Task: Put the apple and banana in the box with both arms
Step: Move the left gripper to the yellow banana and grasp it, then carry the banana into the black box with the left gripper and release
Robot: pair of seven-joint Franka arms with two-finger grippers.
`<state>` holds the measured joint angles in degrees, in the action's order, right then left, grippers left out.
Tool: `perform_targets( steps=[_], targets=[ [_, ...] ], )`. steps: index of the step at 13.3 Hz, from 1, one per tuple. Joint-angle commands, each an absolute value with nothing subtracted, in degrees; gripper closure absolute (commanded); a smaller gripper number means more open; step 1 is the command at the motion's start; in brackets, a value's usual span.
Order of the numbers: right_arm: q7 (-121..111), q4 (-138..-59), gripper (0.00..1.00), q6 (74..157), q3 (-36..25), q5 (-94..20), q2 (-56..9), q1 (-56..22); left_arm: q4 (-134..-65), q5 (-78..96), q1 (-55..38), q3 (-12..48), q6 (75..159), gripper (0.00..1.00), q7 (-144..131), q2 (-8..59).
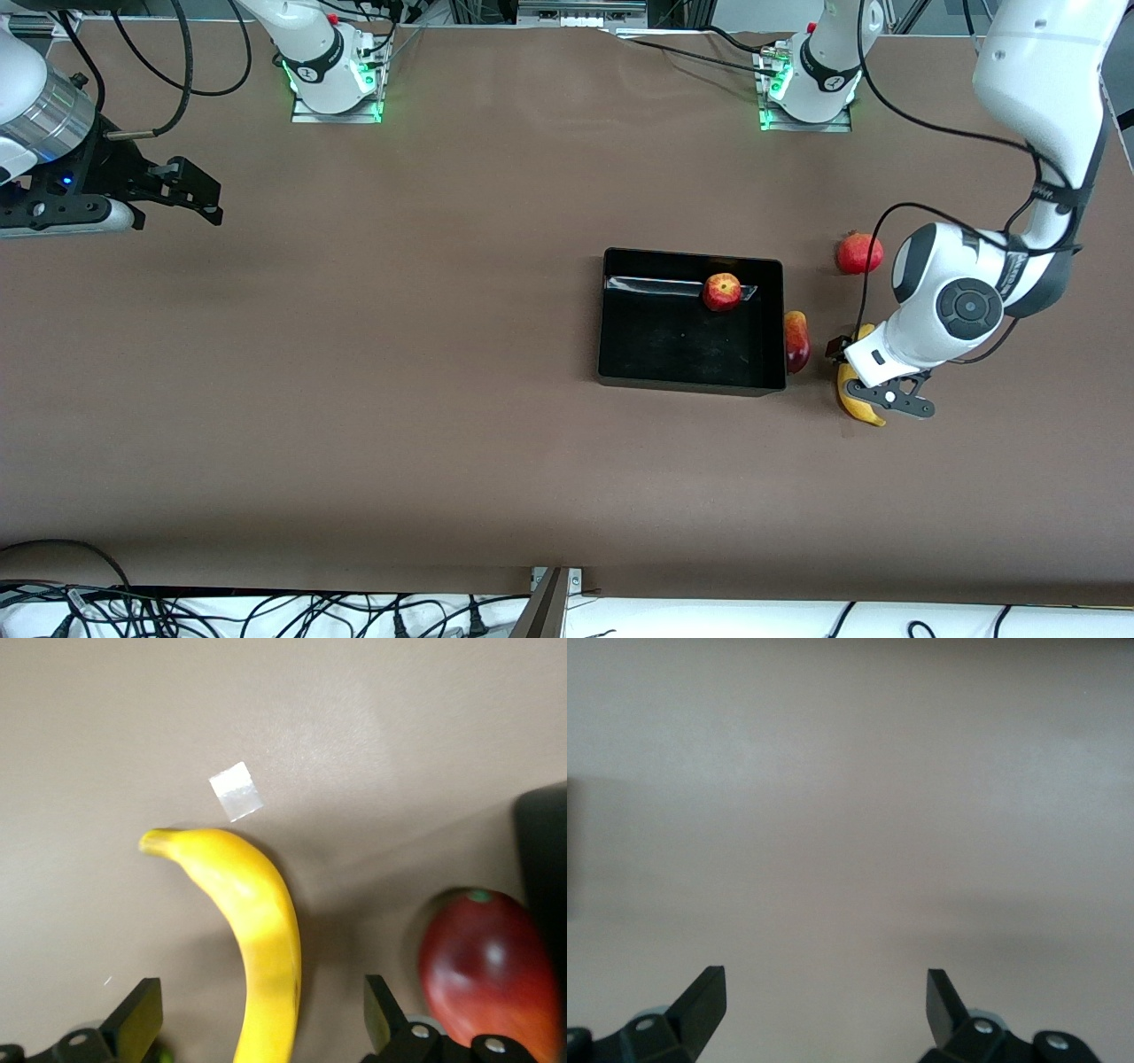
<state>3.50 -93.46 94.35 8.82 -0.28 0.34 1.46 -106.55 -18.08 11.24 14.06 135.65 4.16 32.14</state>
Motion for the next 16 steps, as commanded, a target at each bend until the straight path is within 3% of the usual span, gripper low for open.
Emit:
perform_targets(
  steps=[1, 2, 3, 4, 9, 12, 16],
  targets=[
    [3.52, -92.29, 0.0, 93.69, 9.76, 0.09, 0.0, 2.29, -108.37, -19.42, 13.09, 14.68, 139.75, 0.0, 5.1, 34.18],
    [3.6, -92.29, 0.0, 93.69, 9.76, 0.09, 0.0, 2.29, -108.54, -19.42, 13.44, 14.68, 139.75, 0.23, 5.36, 34.28],
    [3.6, -92.29, 0.0, 93.69, 9.67, 0.09, 0.09, 2.29, -108.54, -19.42, 13.53, 14.68, 139.4, 0.76, 6.93, 34.02],
    [3.6, -92.29, 0.0, 93.69, 9.67, 0.09, 0.0, 2.29, -108.54, -19.42, 13.71, 14.68, 139.39, 0.98, 8.07, 34.1],
    [3.6, -92.29, 0.0, 93.69, 9.67, 0.09, 0.0, 2.29, -108.02, -18.99, 14.94, 15.55, 135.56, 1.0, 9.31, 32.97],
    [3.6, -92.29, 0.0, 93.69, 9.75, 0.09, 0.09, 2.29, -104.44, -15.23, 14.77, 20.99, 122.66, 1.0, 7.74, 27.0],
    [3.6, -92.29, 0.0, 93.78, 9.76, 0.09, 0.0, 2.29, -89.84, -9.32, 11.36, 30.3, 100.23, 1.0, -7.23, 26.81]
  ],
)
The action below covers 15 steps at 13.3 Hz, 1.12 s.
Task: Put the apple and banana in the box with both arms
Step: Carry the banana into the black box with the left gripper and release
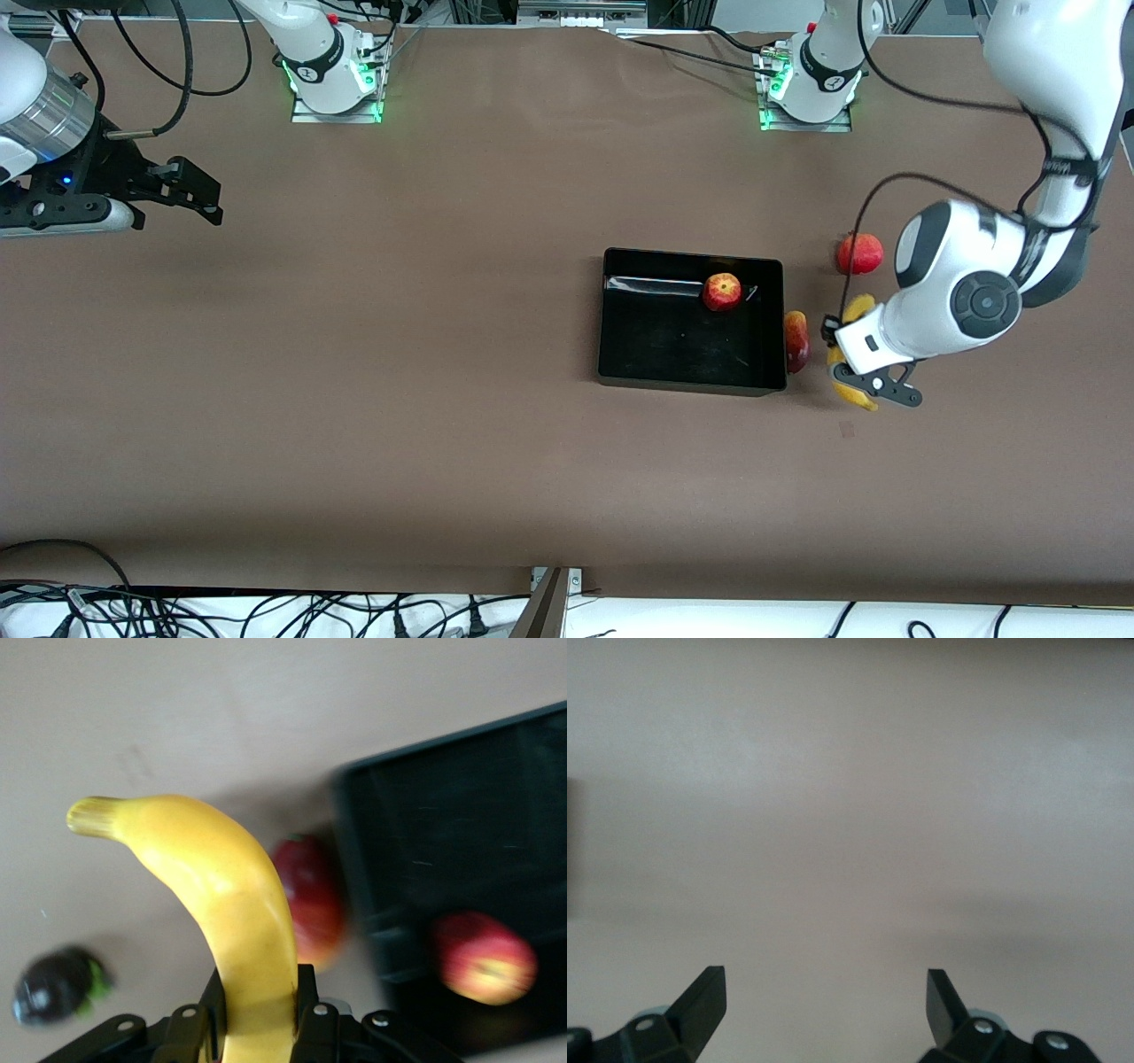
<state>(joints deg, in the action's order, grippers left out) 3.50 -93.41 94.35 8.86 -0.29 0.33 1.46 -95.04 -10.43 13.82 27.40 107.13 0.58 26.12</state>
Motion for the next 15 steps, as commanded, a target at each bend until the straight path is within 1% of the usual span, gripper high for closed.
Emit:
perform_targets(
  steps=[1, 3, 6, 8, 10, 12, 13, 14, 15],
  targets=[
    [3.78, -92.29, 0.0, 93.78, 9.76, 0.09, 0.0, 2.29, -90.09, -9.32, 8.55, 31.28, 100.02, 1.0, -13.56, 26.89],
    [3.6, -92.29, 0.0, 93.78, 9.67, 0.09, 0.0, 2.29, -90.26, -9.32, 1.61, 31.29, 101.59, 1.0, -23.33, 29.17],
    [3.78, -92.29, 0.0, 93.78, 9.67, 0.09, 0.0, 2.29, -91.84, -9.84, -4.46, 31.29, 110.79, 1.0, -31.8, 33.91],
    [3.78, -92.29, 0.0, 93.78, 9.67, 0.09, 0.0, 2.29, -92.29, -10.46, -6.23, 31.03, 117.48, 1.0, -35.58, 37.42],
    [3.78, -92.29, 0.0, 93.78, 9.67, 0.09, 0.0, 2.29, -92.2, -12.56, -7.2, 30.85, 120.66, 1.0, -36.21, 41.37],
    [3.78, -92.29, 0.0, 93.69, 9.67, 0.09, 0.0, 2.29, -92.29, -12.74, -7.21, 30.76, 123.39, 1.0, -36.47, 43.06],
    [3.78, -92.29, 0.0, 93.69, 9.67, 0.09, 0.0, 2.29, -92.29, -12.74, -7.03, 30.59, 123.4, 0.79, -36.91, 43.07],
    [3.87, -92.29, 0.0, 93.78, 9.67, 0.09, 0.0, 2.29, -92.2, -12.83, -7.12, 29.72, 123.4, 0.13, -37.18, 42.98],
    [3.87, -92.29, 0.0, 93.78, 9.67, 0.09, 0.09, 2.29, -92.02, -12.83, -6.95, 29.19, 123.14, 0.0, -37.09, 42.63]
  ],
)
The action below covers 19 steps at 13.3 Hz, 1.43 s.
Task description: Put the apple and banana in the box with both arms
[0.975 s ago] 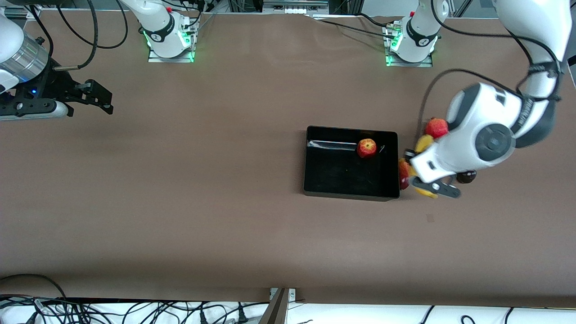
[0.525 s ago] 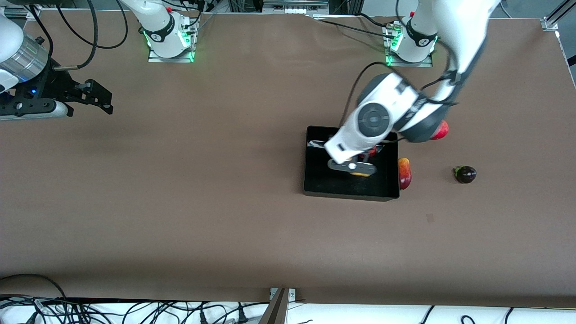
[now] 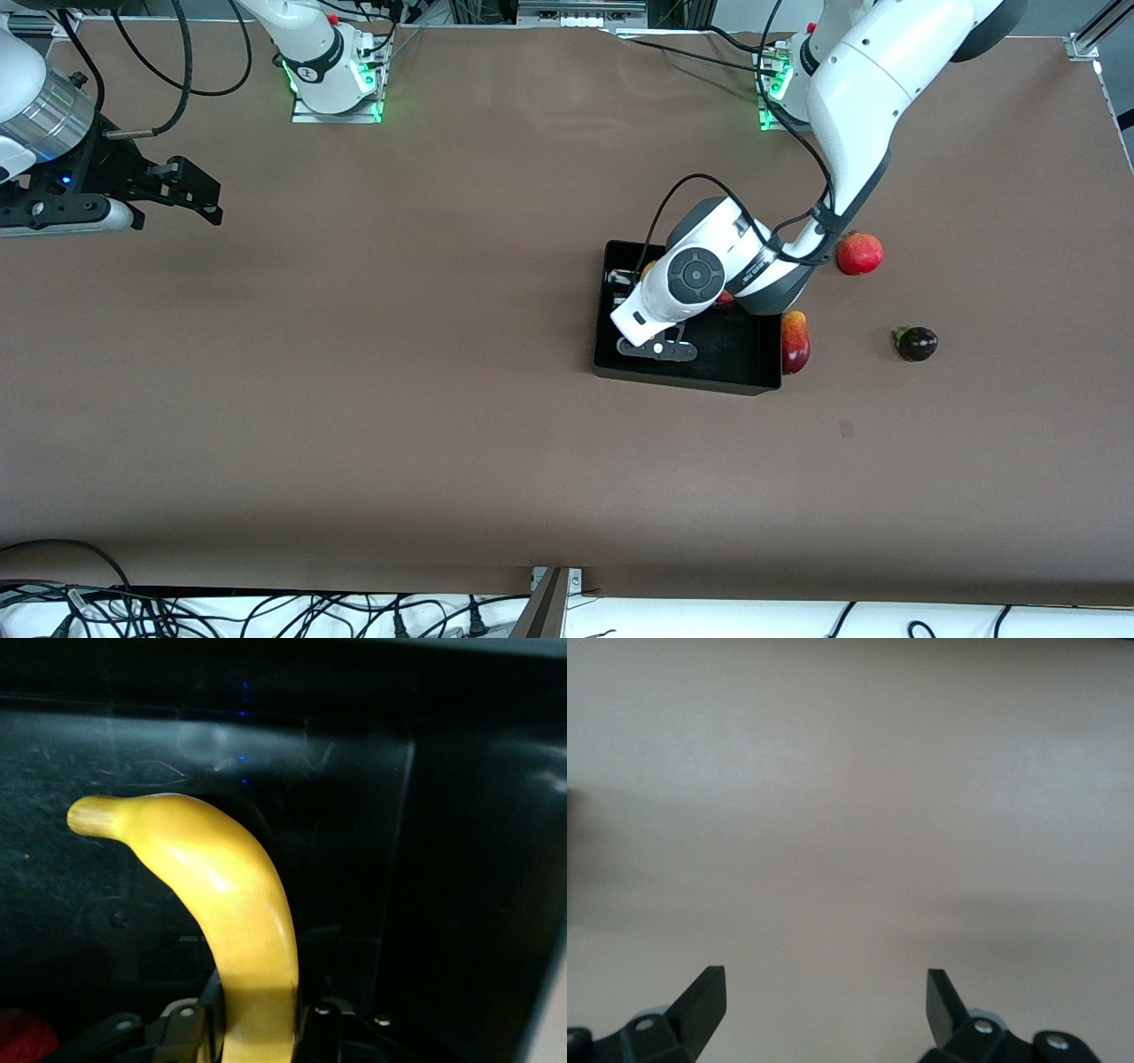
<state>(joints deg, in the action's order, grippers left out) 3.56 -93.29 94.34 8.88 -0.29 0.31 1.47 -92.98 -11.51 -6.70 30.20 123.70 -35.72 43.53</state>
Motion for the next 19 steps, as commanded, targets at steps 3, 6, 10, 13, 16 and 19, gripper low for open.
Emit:
perform_targets(
  steps=[3, 6, 10, 13, 16, 19],
  targets=[
    [3.78, -92.29, 0.0, 93.78, 9.67, 0.09, 0.0, 2.29, -90.45, -12.83, -5.54, 29.18, 118.33, 0.0, -36.56, 37.02],
    [3.78, -92.29, 0.0, 93.78, 9.67, 0.09, 0.09, 2.29, -83.44, -12.31, -0.02, 29.53, 108.06, 0.0, -32.72, 32.44],
    [3.78, -92.29, 0.0, 93.78, 9.67, 0.09, 0.09, 2.29, -71.48, -12.13, 4.04, 29.53, 91.1, 0.0, -24.46, 29.72],
    [3.78, -92.29, 0.0, 93.78, 9.67, 0.09, 0.0, 2.29, -71.62, -11.17, 5.19, 24.73, 86.66, 0.0, -18.21, 21.57],
    [3.78, -92.29, 0.0, 93.78, 9.67, 0.09, 0.09, 2.29, -83.72, -6.07, -0.77, 9.71, 88.23, 0.0, -10.04, 8.91],
    [3.78, -92.29, 0.0, 93.78, 9.67, 0.09, 0.0, 2.29, -97.17, -4.04, -2.19, 3.62, 94.37, 0.0, -4.94, -1.03]
  ],
)
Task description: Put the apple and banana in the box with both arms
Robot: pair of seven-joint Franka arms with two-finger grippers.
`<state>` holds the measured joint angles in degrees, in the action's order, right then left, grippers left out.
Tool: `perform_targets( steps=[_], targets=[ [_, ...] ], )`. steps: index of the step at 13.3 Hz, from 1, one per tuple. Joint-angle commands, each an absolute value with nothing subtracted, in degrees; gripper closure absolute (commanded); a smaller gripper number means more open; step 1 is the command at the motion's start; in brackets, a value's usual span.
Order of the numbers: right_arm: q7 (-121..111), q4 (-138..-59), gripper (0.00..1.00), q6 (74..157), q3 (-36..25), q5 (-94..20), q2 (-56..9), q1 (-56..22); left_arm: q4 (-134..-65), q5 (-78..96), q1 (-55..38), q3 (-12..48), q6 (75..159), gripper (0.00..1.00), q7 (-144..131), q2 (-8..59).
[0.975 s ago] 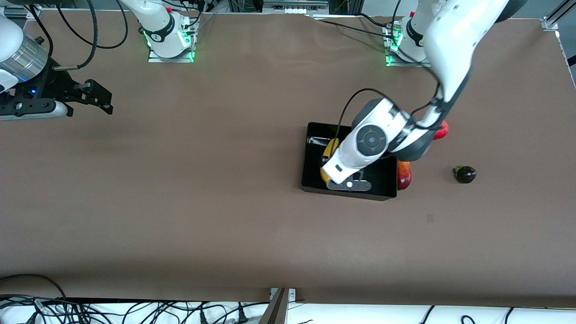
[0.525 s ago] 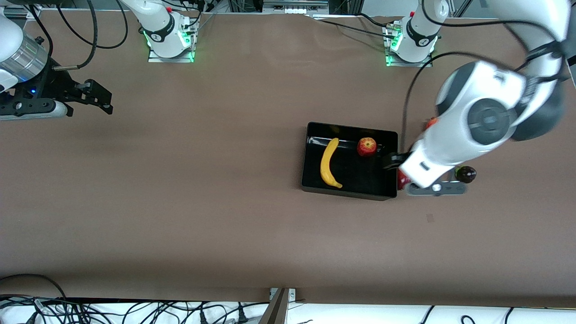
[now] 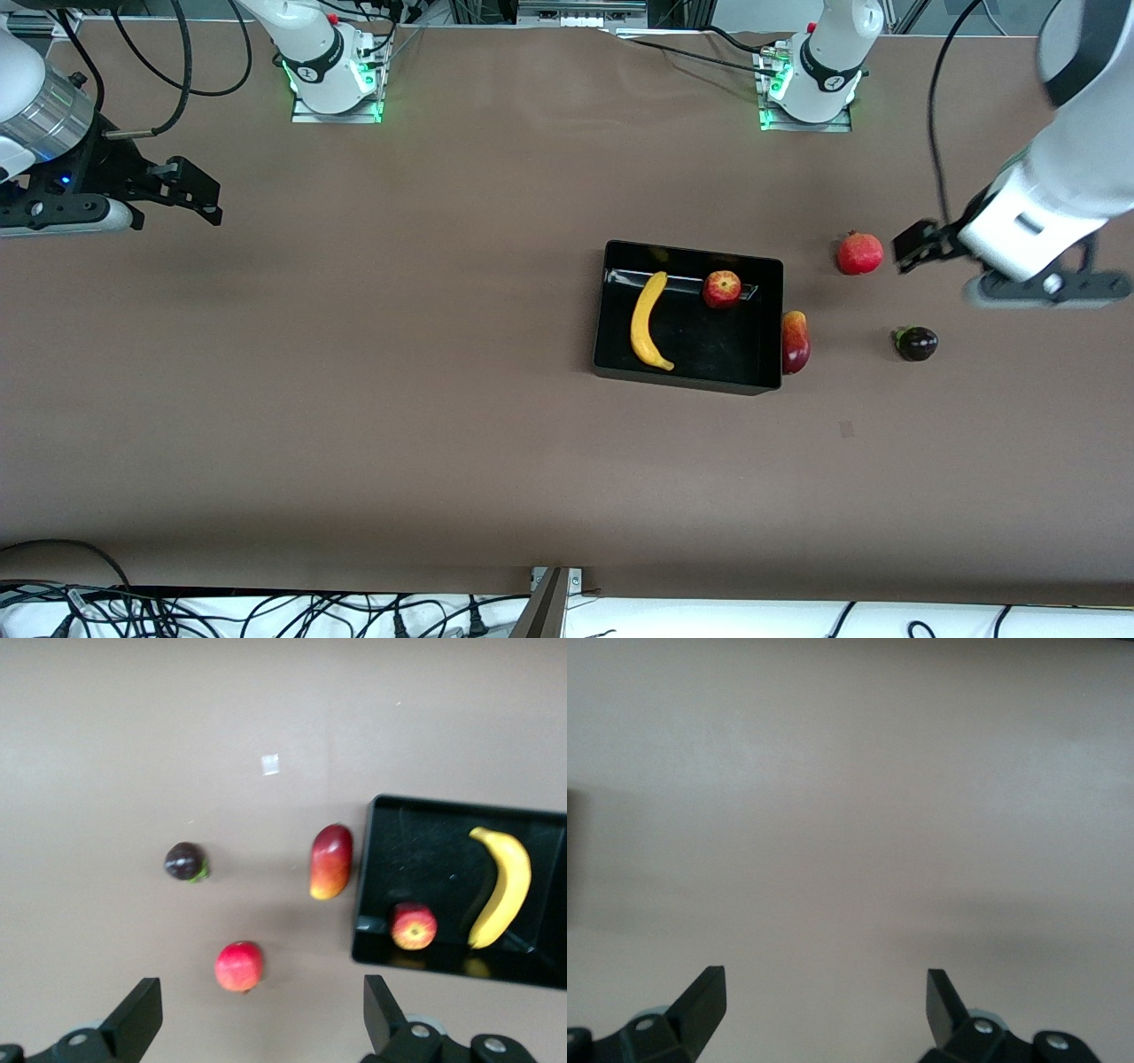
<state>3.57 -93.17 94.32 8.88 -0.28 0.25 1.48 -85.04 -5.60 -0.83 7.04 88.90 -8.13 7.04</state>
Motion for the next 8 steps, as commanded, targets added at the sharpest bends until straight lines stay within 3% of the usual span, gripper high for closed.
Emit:
perform_targets(
  steps=[1, 8],
  targets=[
    [3.78, -92.29, 0.0, 93.78, 9.67, 0.09, 0.0, 2.29, -99.21, -4.04, -2.11, 3.26, 94.92, 0.0, -4.31, -2.27],
    [3.78, -92.29, 0.0, 93.78, 9.67, 0.09, 0.0, 2.29, -98.79, 0.79, -1.06, 3.16, 94.57, 0.0, -4.92, -1.93]
  ],
)
